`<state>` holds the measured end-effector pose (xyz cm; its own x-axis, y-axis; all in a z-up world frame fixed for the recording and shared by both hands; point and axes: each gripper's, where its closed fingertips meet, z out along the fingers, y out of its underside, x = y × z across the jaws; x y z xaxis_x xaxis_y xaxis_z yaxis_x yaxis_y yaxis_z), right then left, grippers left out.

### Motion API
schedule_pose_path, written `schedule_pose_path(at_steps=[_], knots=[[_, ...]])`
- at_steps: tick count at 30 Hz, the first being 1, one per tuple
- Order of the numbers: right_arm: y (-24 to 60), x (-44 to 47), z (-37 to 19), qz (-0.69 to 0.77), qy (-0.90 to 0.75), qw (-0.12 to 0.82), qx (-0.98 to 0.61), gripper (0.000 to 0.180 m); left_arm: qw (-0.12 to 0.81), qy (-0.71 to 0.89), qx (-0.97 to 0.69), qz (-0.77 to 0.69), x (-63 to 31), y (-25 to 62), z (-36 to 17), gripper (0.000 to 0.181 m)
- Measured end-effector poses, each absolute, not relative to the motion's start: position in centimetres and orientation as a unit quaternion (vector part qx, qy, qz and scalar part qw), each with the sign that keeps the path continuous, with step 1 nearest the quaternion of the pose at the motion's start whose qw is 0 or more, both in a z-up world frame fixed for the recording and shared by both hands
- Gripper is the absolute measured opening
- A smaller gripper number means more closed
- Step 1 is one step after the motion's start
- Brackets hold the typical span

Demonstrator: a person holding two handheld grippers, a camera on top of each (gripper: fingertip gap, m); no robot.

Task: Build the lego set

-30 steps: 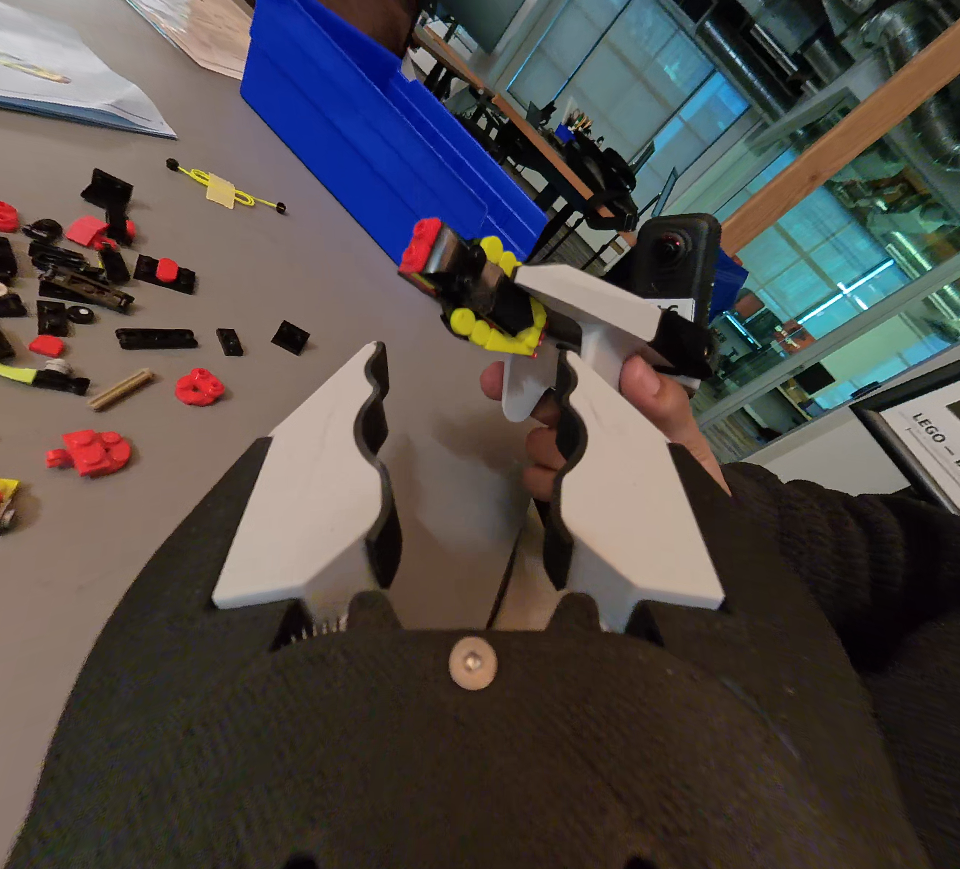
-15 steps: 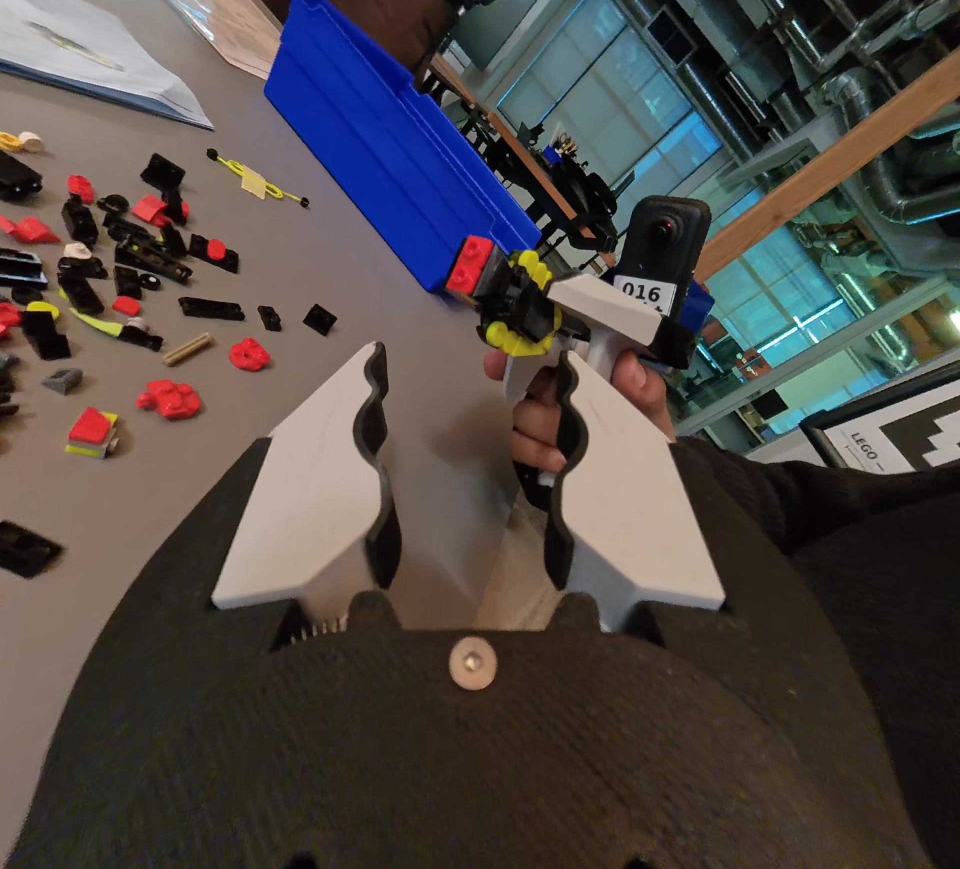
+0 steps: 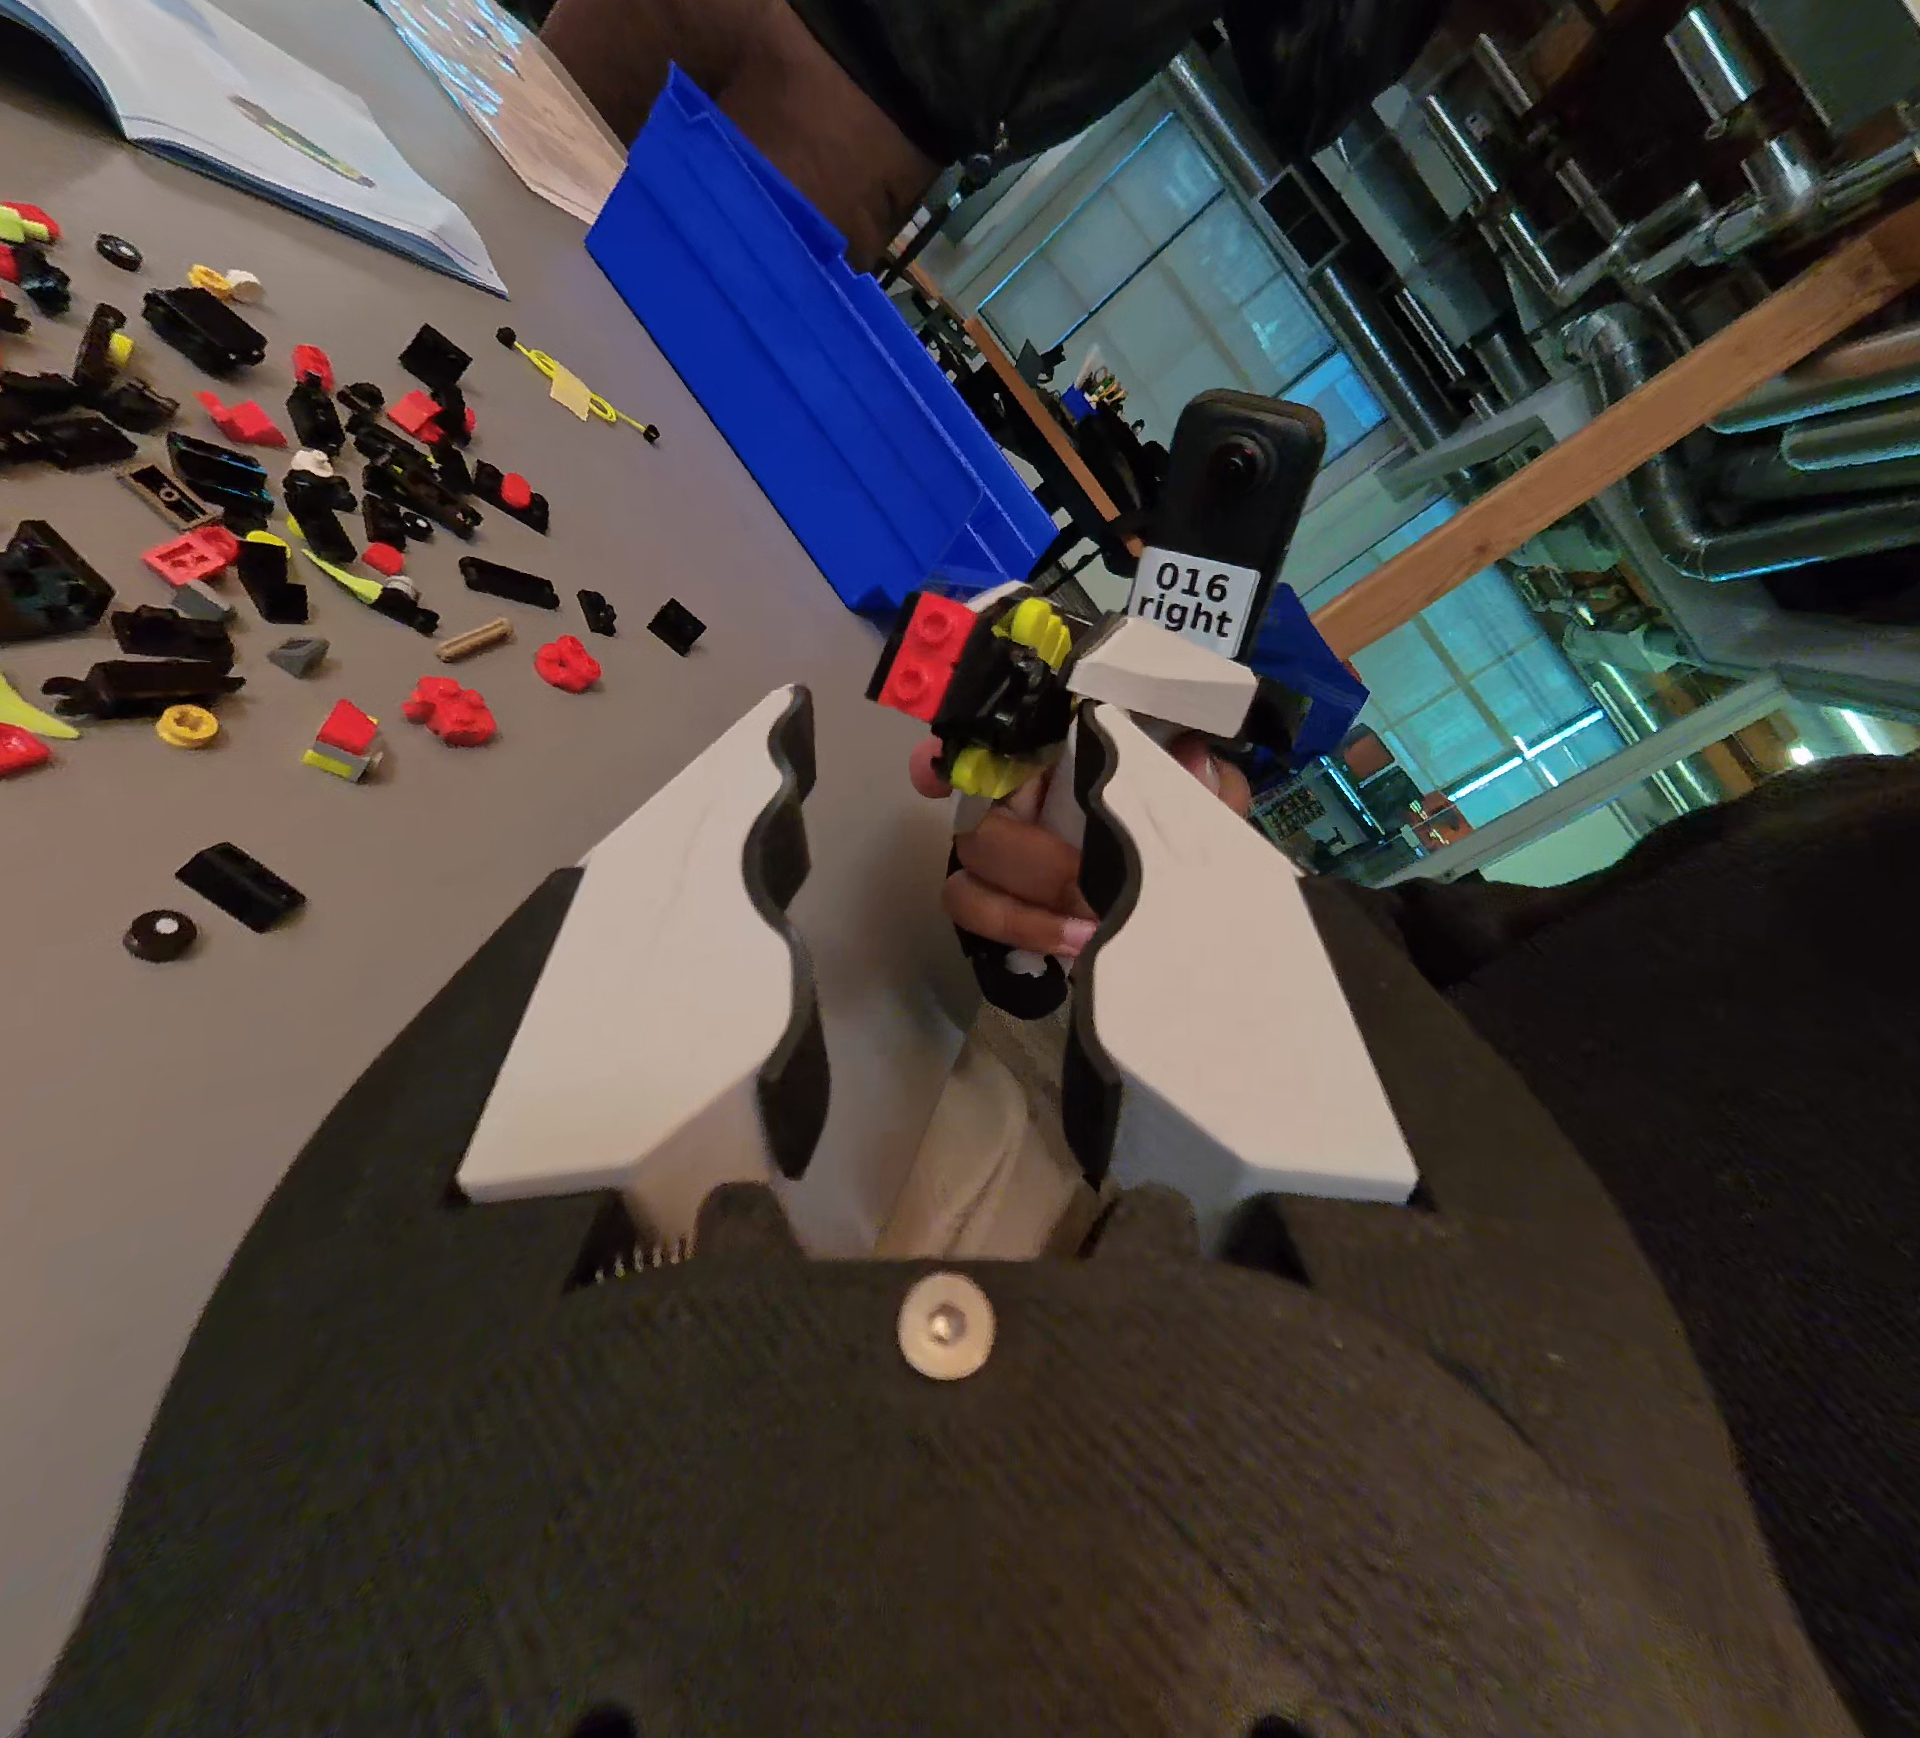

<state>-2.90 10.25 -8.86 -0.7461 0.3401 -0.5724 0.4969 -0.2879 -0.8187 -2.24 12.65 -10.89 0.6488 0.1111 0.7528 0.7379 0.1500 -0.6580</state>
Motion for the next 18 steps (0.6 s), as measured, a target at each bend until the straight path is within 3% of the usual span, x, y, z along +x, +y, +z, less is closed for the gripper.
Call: schedule_pose_path(at_steps=[18], knots=[[10.44, -3.35, -9.15, -0.722, 0.578, 0.083, 0.372, 0.013, 0.681, -0.359, -0.582, -0.262, -2.46, 12.01, -10.53, 0.039]])
